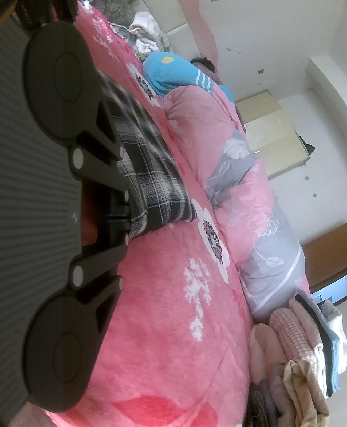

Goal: Fold clothes
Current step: 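Lay the folded plaid shirt down and open the right gripper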

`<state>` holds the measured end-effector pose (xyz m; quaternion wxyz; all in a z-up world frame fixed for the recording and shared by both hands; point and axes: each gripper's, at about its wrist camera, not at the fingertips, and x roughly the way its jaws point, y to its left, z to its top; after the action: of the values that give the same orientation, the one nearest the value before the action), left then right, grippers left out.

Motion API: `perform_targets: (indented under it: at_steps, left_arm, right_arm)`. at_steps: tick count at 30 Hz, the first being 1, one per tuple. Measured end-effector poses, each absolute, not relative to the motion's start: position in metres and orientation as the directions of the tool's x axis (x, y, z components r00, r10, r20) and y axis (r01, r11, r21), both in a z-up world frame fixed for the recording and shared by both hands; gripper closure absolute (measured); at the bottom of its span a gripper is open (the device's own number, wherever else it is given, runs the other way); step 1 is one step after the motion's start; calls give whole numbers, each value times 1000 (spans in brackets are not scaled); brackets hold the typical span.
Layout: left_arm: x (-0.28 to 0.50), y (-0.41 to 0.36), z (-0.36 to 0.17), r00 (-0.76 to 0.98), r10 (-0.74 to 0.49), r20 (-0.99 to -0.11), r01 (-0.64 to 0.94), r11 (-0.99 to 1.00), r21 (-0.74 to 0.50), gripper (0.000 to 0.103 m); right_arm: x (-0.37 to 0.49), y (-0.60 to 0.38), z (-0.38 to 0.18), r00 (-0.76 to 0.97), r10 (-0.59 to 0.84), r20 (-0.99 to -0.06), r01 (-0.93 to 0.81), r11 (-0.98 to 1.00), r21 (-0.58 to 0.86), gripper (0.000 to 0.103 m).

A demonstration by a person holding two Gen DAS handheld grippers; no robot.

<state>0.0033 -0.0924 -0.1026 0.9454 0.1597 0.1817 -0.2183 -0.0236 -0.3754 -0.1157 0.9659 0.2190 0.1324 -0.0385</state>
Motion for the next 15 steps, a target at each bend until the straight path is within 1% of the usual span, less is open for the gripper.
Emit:
perform_targets:
  at_steps: [2, 3, 4, 5, 6, 11, 14, 15]
  left_arm:
    - [6, -91, -101, 842, -349, -412, 457, 867, 197, 77]
    - [7, -90, -100, 842, -348, -411, 451, 873, 185, 83]
    - [7, -88, -100, 846, -345, -407, 445, 877, 182, 87]
    - [7, -87, -100, 848, -342, -404, 440, 880, 179, 95]
    - [7, -85, -99, 848, -344, -403, 440, 881, 175, 98]
    - [3, -82, -91, 836, -378, -398, 472, 865, 172, 100]
    - [6, -81, -97, 816, -386, -430, 489, 857, 160, 100]
    - [8, -80, -100, 809, -386, -443, 492, 857, 152, 100]
  right_arm:
    - [-23, -375, -116, 962, -17, -272, 133, 901, 412, 103]
    - [-23, -375, -116, 962, -18, -272, 133, 901, 412, 103]
    - [-23, -375, -116, 962, -18, -272, 133, 902, 412, 103]
    - [-22, -375, -116, 962, -18, -271, 133, 902, 411, 103]
    - [-23, -376, -115, 963, -17, -270, 132, 901, 413, 103]
    - [-23, -379, -113, 969, -18, -246, 125, 894, 429, 103]
    - [-24, -378, -107, 978, -29, -206, 115, 901, 419, 103]
    - [-22, -378, -109, 975, -28, -221, 121, 901, 418, 103]
